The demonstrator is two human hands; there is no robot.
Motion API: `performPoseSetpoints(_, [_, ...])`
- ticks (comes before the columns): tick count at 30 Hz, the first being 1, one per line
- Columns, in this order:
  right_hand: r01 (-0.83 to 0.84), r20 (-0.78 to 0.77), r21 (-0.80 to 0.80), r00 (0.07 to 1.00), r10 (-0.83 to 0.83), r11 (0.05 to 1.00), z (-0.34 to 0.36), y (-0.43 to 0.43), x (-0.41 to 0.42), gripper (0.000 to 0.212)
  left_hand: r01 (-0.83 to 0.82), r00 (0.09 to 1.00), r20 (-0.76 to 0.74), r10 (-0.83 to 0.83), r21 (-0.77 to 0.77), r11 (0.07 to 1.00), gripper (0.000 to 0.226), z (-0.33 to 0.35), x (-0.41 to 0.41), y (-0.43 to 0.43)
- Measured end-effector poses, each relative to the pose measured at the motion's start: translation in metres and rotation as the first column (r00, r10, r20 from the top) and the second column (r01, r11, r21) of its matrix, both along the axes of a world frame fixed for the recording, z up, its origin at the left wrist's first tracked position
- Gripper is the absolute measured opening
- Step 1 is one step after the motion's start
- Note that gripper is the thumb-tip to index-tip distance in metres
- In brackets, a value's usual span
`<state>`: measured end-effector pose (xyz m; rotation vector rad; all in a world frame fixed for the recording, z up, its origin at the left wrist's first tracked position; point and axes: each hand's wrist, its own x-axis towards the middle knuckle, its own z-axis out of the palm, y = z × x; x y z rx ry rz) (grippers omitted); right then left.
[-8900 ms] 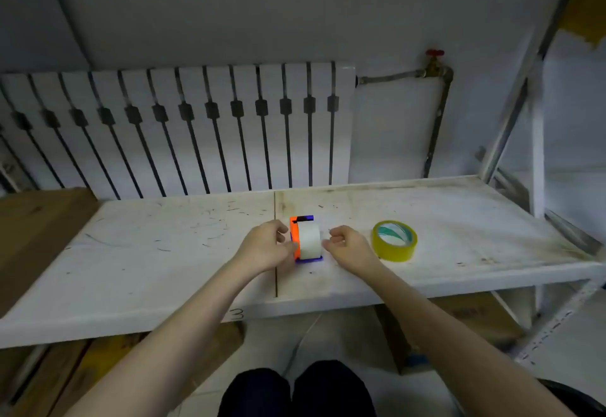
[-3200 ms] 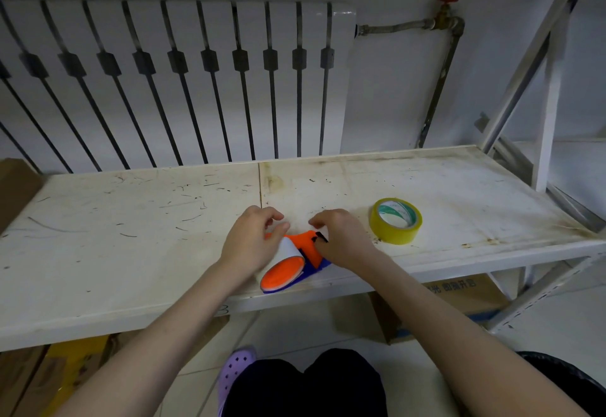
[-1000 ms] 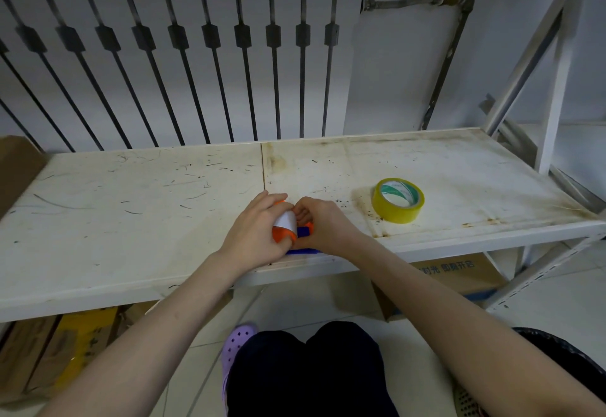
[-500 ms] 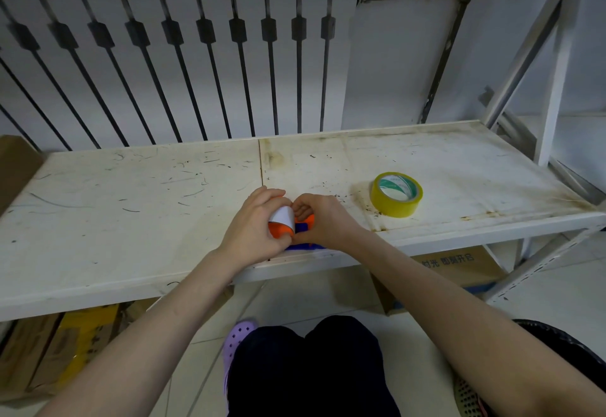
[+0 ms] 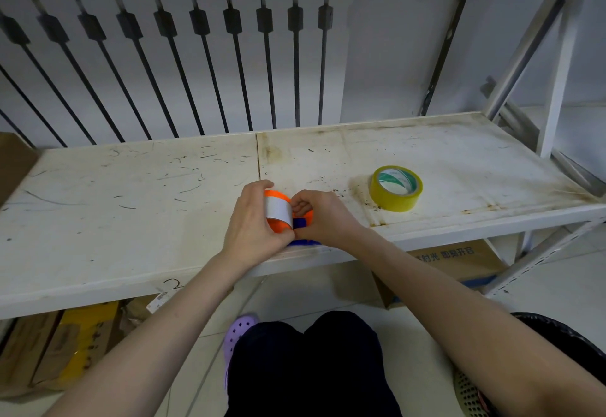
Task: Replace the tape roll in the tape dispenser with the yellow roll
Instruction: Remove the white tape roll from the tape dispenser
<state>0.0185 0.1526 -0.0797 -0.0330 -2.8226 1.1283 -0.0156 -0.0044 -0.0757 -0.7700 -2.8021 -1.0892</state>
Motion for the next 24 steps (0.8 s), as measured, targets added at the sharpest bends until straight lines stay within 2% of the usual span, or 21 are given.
performPoseSetpoints(3, [-0.011,-0.001,0.003,1.000,0.011,1.000,0.0002,0.0009,-0.0001,0.045,-0.118,0.992,-0.037,0.117,-0.019,0.993,0.086,0.0005,0.0046,0.0064])
performPoseSetpoints(9, [-0.004,-0.021,-0.005,1.000,0.004,1.000,-0.0041,0.0010,0.0010,0.046,-0.149,0.985,-0.098,0.139,-0.101,0.984,0.076,0.0003,0.0037,0.0050])
performPoseSetpoints(17, [0.022,-0.064,-0.007,0.998,-0.023,1.000,-0.0070,0.0016,0.0032,0.044,-0.107,0.985,-0.148,0.085,-0.147,0.983,0.077,-0.0012,0.0039,0.0026])
performPoseSetpoints(24, [-0.009,-0.057,0.057,0.998,0.013,0.998,-0.0034,0.0014,0.0038,0.047,-0.091,0.987,-0.143,0.066,-0.174,0.980,0.079,0.0031,0.0014,0.0004])
